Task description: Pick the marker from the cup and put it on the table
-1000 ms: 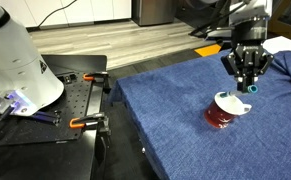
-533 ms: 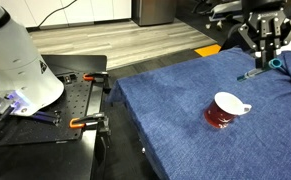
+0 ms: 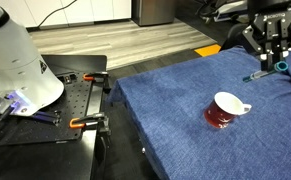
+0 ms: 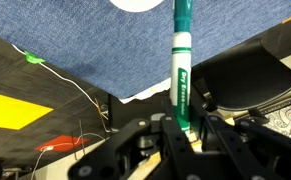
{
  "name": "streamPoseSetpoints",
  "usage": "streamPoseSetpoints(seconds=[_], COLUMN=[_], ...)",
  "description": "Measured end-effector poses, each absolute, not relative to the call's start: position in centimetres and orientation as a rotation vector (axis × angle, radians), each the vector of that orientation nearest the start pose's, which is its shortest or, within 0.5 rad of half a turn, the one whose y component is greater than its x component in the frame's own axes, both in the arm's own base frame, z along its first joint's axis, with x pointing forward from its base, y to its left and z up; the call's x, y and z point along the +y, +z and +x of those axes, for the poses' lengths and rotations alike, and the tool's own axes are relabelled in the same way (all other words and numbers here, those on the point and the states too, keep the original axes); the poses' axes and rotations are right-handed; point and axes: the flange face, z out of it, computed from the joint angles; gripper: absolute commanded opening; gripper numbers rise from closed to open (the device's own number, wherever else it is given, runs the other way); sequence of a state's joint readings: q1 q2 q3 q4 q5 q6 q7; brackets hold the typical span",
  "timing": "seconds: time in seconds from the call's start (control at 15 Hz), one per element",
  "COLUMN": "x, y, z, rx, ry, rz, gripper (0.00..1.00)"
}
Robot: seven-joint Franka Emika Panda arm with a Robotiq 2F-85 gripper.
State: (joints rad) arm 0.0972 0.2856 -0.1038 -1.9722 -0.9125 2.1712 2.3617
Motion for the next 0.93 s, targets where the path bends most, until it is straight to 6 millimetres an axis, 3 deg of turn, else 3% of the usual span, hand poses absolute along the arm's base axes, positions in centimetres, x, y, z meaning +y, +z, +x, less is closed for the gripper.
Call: streamPoseSetpoints(seconds=[0.4,0.93], x=[-3.4,-5.7], y=[32.7,32.0], z=[61.5,67.8], rx=[2.621,2.583], ry=[-1.072,-0.840], rz=[-2.009,-1.932], gripper=[0.05,0.05])
